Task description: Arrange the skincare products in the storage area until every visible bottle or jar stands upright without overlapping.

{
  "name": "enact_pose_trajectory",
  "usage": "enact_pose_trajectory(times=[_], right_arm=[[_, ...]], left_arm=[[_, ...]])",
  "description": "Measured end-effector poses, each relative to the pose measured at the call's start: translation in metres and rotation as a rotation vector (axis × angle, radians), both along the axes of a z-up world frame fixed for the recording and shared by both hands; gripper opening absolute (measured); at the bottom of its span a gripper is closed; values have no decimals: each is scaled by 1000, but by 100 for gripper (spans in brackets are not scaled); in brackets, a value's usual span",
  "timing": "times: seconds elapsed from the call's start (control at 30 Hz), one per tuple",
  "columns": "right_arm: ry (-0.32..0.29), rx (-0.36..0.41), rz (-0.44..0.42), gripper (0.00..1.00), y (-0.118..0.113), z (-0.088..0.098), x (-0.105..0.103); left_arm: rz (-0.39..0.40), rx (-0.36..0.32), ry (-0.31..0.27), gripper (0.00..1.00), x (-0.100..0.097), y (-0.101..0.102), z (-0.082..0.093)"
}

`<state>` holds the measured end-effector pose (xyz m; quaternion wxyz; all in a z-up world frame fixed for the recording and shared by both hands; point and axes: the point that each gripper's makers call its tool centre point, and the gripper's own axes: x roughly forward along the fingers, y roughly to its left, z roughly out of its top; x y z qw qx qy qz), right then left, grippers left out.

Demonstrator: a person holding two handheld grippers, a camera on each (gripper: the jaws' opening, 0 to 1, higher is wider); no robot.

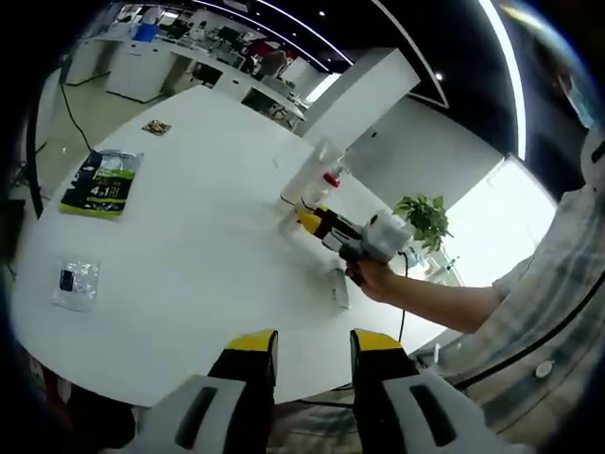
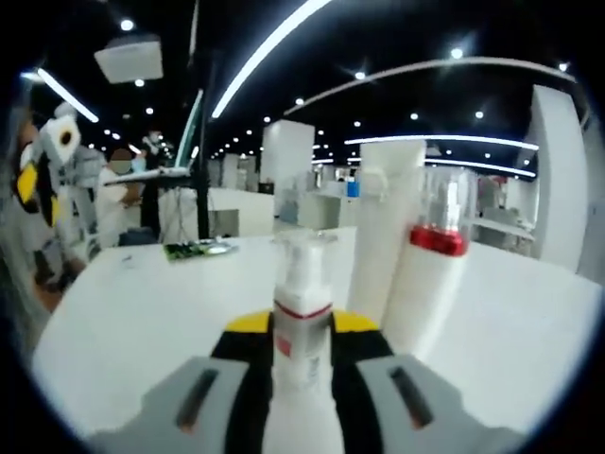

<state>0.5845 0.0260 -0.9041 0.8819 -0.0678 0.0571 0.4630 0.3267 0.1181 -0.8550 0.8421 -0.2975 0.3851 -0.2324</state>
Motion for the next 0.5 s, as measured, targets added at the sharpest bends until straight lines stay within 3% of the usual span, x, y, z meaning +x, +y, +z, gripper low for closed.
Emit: enact_pose_trajectory(times=[0.2, 0.5], right_arm=[[9, 10, -3, 20, -2, 0, -2], [22, -43, -12, 21, -5, -5, -5]], left_arm=[[17, 2, 2, 31, -6, 5, -1], [-3, -4, 1, 30, -9, 0, -4]])
